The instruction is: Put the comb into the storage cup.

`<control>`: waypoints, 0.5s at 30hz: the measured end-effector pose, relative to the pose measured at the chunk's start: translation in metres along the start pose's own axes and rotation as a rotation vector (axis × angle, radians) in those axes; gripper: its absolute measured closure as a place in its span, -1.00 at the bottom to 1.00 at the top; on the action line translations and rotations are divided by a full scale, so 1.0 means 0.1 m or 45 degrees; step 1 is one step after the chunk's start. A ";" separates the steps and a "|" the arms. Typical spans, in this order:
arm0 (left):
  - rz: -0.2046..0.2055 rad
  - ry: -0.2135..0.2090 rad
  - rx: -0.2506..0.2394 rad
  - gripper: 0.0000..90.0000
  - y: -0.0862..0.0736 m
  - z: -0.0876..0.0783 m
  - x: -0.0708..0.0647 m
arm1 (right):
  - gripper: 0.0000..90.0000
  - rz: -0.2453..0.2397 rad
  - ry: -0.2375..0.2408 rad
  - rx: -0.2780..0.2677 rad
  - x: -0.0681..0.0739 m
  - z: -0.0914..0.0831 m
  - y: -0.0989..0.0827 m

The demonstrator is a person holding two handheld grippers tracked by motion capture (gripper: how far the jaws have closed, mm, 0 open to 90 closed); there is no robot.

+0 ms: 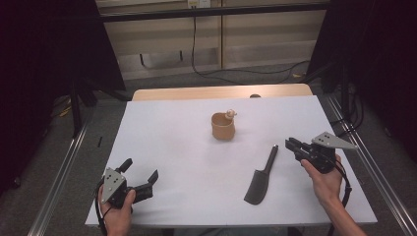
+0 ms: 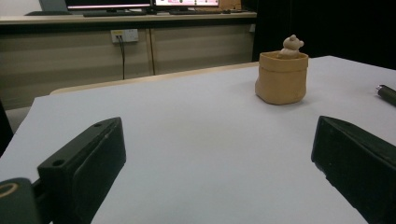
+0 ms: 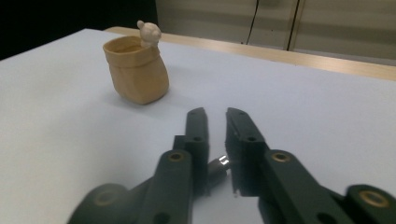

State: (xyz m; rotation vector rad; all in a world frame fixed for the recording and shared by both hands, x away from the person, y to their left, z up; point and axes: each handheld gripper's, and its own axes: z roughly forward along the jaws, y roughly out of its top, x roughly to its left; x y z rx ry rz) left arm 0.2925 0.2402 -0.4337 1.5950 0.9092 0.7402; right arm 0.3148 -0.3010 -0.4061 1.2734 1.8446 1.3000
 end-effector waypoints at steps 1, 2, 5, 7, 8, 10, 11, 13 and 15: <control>-0.001 0.001 0.000 -0.93 0.00 0.00 0.00 | 0.84 -0.010 -0.004 0.015 -0.01 0.00 0.00; 0.000 0.002 0.000 -0.93 0.00 0.00 0.00 | 0.83 -0.014 -0.008 0.026 -0.01 0.01 -0.01; 0.005 0.007 0.003 -0.93 0.00 0.00 0.00 | 1.00 -0.015 0.000 0.108 -0.01 0.06 -0.01; 0.005 0.012 0.006 -0.93 0.00 0.01 -0.01 | 1.00 -0.013 -0.001 0.122 -0.02 0.08 -0.01; 0.004 0.011 0.007 -0.93 0.00 0.01 -0.01 | 1.00 -0.002 0.006 0.141 -0.01 0.09 -0.01; 0.011 0.011 0.007 -0.93 0.00 0.01 0.00 | 1.00 -0.010 -0.006 0.184 -0.01 0.13 0.02; 0.011 0.011 0.006 -0.93 0.00 0.01 0.00 | 1.00 -0.010 -0.006 0.184 -0.01 0.13 0.02; 0.004 0.012 -0.001 -0.93 0.00 0.00 0.00 | 1.00 -0.024 -0.006 0.206 -0.01 0.15 0.04; 0.004 0.017 -0.002 -0.93 0.00 0.00 0.01 | 1.00 -0.027 -0.011 0.235 -0.01 0.17 0.07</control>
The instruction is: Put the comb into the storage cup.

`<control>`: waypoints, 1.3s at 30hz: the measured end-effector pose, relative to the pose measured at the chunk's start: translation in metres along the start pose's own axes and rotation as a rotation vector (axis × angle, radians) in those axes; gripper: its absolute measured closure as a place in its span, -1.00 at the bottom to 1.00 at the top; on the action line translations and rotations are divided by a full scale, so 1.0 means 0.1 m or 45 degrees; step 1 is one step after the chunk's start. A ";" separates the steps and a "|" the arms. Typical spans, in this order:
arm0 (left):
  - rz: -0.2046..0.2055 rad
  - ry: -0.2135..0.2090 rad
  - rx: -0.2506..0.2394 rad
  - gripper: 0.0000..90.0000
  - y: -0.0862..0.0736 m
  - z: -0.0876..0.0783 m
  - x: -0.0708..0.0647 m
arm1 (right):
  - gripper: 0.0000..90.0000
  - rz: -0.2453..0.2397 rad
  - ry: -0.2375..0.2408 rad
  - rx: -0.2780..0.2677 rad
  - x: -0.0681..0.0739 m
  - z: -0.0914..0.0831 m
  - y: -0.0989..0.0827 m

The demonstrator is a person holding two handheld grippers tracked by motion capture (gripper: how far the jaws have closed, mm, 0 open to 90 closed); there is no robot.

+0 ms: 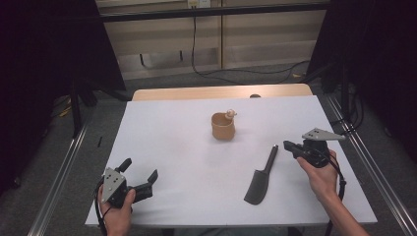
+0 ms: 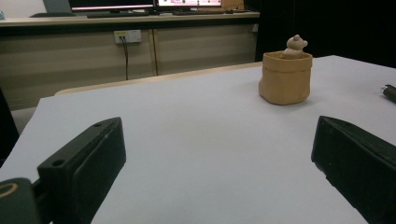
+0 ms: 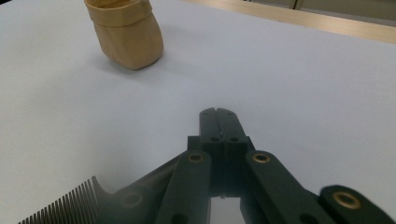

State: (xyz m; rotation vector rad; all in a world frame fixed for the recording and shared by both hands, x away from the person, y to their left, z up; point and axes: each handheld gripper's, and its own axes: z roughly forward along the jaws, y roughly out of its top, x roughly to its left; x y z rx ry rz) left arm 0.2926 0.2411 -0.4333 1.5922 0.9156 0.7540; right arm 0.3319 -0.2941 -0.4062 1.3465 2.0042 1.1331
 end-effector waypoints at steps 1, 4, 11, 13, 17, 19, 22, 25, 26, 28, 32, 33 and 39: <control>0.001 -0.001 0.001 -0.93 0.00 0.00 0.00 | 1.00 -0.003 0.002 0.016 -0.01 0.01 0.01; -0.001 0.002 0.000 -0.93 0.00 -0.01 0.01 | 1.00 -0.009 -0.005 0.045 -0.03 0.07 0.05; -0.008 -0.004 0.000 -0.93 0.00 0.00 0.01 | 1.00 0.025 -0.030 0.134 -0.07 0.19 0.08; -0.006 0.002 0.002 -0.93 0.00 0.00 0.01 | 1.00 0.054 -0.042 0.183 -0.10 0.23 0.11; -0.002 0.007 0.004 -0.93 -0.01 0.00 0.01 | 1.00 0.068 -0.069 0.215 -0.13 0.32 0.16; -0.002 0.007 0.009 -0.93 -0.01 0.01 0.01 | 1.00 0.071 -0.080 0.224 -0.15 0.35 0.16; 0.002 -0.003 0.011 -0.93 -0.01 0.01 0.00 | 1.00 0.103 -0.087 0.271 -0.17 0.40 0.12; -0.003 -0.008 0.008 -0.93 -0.01 0.00 0.00 | 1.00 0.116 -0.114 0.307 -0.17 0.43 0.09; -0.008 -0.011 0.005 -0.93 -0.01 0.00 0.00 | 1.00 0.110 -0.122 0.313 -0.17 0.43 0.08; -0.005 -0.010 0.011 -0.93 -0.01 0.00 0.01 | 1.00 0.111 -0.125 0.336 -0.14 0.44 0.05; 0.002 -0.011 0.012 -0.93 -0.01 0.01 0.00 | 1.00 0.092 -0.127 0.387 -0.12 0.52 -0.01; 0.004 -0.011 0.012 -0.93 -0.01 0.00 0.00 | 1.00 0.092 -0.127 0.387 -0.12 0.52 -0.01; -0.004 -0.011 0.012 -0.93 -0.01 0.01 0.01 | 1.00 0.085 -0.121 0.398 -0.10 0.56 -0.01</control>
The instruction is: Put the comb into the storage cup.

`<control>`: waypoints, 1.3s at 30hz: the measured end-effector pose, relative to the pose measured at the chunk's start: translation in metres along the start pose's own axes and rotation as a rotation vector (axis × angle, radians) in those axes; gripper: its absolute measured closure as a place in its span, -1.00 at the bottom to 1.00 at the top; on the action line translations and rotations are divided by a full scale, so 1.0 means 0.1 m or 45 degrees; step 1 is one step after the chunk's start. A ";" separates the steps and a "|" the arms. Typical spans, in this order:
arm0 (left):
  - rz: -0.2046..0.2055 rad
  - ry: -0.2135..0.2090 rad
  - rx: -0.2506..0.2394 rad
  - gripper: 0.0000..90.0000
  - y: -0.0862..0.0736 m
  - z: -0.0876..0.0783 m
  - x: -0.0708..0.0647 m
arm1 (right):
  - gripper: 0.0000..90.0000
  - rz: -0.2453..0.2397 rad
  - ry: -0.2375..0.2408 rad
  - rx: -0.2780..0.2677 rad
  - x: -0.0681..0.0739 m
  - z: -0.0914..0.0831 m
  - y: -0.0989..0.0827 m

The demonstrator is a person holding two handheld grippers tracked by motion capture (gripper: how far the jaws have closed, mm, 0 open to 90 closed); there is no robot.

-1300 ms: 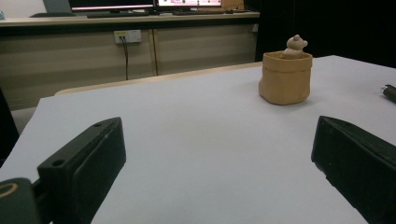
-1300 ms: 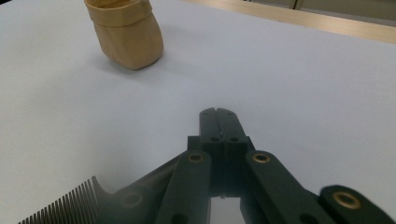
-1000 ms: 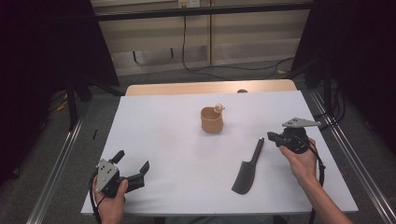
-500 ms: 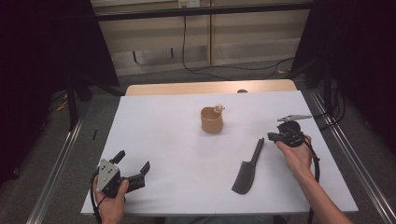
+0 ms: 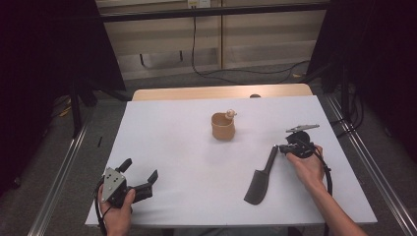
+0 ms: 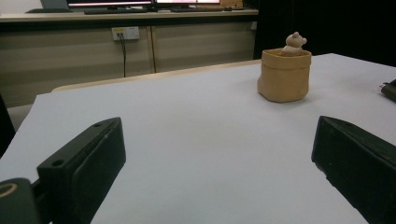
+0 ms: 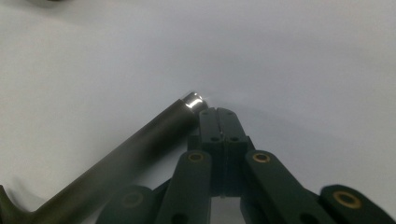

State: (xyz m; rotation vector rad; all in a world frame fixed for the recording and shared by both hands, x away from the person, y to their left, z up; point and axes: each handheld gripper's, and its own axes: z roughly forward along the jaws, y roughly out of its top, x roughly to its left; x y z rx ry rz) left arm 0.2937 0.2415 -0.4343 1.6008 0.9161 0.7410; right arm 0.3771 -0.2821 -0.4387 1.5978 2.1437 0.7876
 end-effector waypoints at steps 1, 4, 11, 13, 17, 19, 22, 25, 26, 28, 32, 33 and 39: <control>0.003 0.000 -0.001 -0.93 0.00 0.00 0.00 | 1.00 -0.003 0.000 0.001 0.00 0.00 0.00; 0.004 0.001 0.003 -0.93 0.00 0.00 0.00 | 1.00 -0.002 -0.009 0.003 0.00 0.01 0.00; -0.008 0.008 -0.004 -0.93 0.00 -0.01 0.01 | 1.00 -0.008 -0.014 0.008 0.01 0.03 0.01; -0.009 0.008 -0.002 -0.93 0.00 -0.01 0.01 | 1.00 -0.017 -0.021 0.011 0.01 0.04 0.01; -0.002 -0.004 0.001 -0.93 0.00 0.00 0.01 | 1.00 -0.012 -0.022 0.019 0.02 0.06 0.01; 0.002 -0.005 0.002 -0.93 0.00 0.00 0.01 | 1.00 -0.017 -0.016 0.015 0.02 0.06 0.01; -0.005 -0.005 0.001 -0.93 0.00 0.00 0.01 | 1.00 -0.025 0.003 0.011 0.04 0.08 0.01; -0.001 -0.005 0.001 -0.93 0.00 0.01 0.00 | 1.00 -0.039 0.001 0.008 0.04 0.09 0.02; -0.001 -0.005 0.000 -0.93 0.01 0.01 0.00 | 1.00 -0.039 0.001 0.010 0.05 0.10 0.02; -0.003 -0.005 0.000 -0.93 0.01 0.01 0.00 | 1.00 -0.029 0.009 0.010 0.04 0.10 0.02; -0.010 -0.009 -0.002 -0.93 0.01 0.01 0.01 | 1.00 -0.034 0.012 0.008 0.04 0.10 0.03; -0.009 -0.010 0.001 -0.93 0.00 0.01 0.01 | 1.00 -0.035 0.013 0.005 0.04 0.11 0.03; -0.013 -0.016 0.004 -0.93 0.00 0.01 0.01 | 1.00 -0.031 0.028 -0.005 0.04 0.13 0.05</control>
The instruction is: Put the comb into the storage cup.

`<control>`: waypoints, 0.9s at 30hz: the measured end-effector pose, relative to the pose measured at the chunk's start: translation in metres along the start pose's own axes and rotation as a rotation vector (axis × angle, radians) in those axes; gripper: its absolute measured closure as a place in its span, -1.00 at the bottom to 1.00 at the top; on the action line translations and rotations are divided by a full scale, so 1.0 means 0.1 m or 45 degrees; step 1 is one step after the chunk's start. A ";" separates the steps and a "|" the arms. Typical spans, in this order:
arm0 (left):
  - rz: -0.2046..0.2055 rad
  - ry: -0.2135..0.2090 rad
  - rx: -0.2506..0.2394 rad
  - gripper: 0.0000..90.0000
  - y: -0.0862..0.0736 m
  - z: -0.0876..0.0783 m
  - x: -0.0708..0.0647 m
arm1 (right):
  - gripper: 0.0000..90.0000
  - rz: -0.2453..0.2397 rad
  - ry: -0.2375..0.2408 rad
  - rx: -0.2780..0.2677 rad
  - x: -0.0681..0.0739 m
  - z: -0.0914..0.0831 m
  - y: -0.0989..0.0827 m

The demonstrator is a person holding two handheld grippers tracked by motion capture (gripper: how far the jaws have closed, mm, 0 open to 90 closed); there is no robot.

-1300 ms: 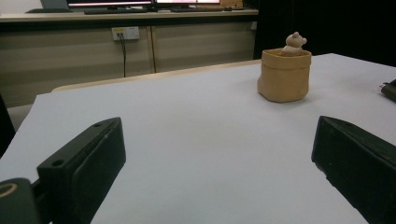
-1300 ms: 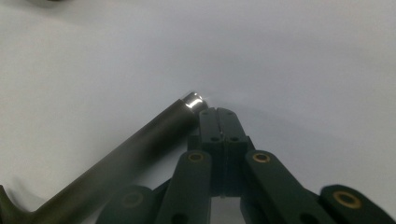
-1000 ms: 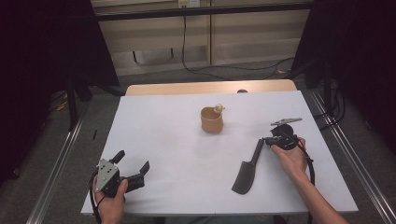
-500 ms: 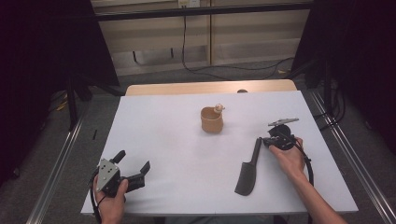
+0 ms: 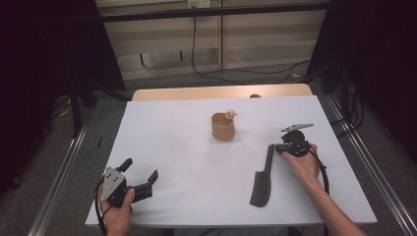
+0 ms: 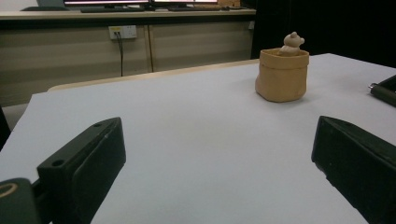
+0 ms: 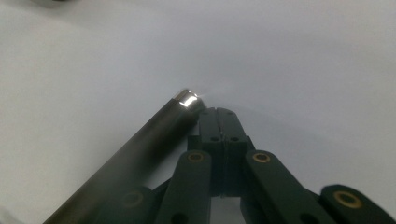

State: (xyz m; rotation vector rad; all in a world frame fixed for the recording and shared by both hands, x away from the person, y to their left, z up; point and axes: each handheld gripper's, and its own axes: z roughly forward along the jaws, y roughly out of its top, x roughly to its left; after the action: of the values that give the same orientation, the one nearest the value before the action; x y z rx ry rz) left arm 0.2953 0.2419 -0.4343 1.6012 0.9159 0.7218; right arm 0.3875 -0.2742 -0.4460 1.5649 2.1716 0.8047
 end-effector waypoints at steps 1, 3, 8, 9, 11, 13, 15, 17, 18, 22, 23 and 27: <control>-0.002 0.000 0.001 -0.93 0.00 0.00 0.00 | 1.00 0.001 0.005 -0.004 0.00 0.01 0.00; -0.001 0.002 0.000 -0.93 0.00 0.01 0.00 | 1.00 0.003 0.011 -0.001 0.00 0.01 0.01; 0.011 -0.007 0.007 -0.93 0.00 0.01 -0.01 | 1.00 -0.023 0.007 -0.005 0.02 0.03 0.02; 0.010 -0.007 0.007 -0.93 0.00 0.01 -0.01 | 1.00 -0.021 0.008 -0.005 0.03 0.03 0.02; 0.012 -0.005 0.009 -0.93 0.00 0.02 0.00 | 1.00 -0.024 0.011 -0.009 0.02 0.04 0.03; 0.011 -0.010 0.006 -0.93 0.00 0.02 0.00 | 1.00 -0.031 0.007 -0.008 0.04 0.04 0.04; 0.014 -0.012 0.010 -0.93 0.00 0.02 0.00 | 1.00 -0.029 0.024 -0.008 0.05 0.05 0.05; 0.011 -0.012 0.012 -0.93 0.00 0.02 0.01 | 1.00 -0.037 0.022 -0.011 0.06 0.06 0.06; 0.008 -0.012 0.012 -0.93 0.00 0.02 0.01 | 1.00 -0.039 0.036 -0.007 0.07 0.07 0.07; 0.015 -0.011 0.006 -0.93 0.00 0.01 0.00 | 1.00 -0.051 0.044 -0.007 0.11 0.10 0.10; 0.015 -0.013 0.007 -0.93 0.00 0.00 0.00 | 1.00 -0.053 0.044 -0.009 0.12 0.10 0.10; 0.018 0.005 -0.001 -0.93 0.01 0.01 0.01 | 1.00 -0.058 0.073 -0.023 0.15 0.12 0.11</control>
State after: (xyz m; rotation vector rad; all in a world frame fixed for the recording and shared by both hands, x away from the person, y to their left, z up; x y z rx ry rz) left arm 0.2963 0.2421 -0.4338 1.6080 0.9076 0.7352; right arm 0.3976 -0.2541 -0.4481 1.4955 2.2254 0.8622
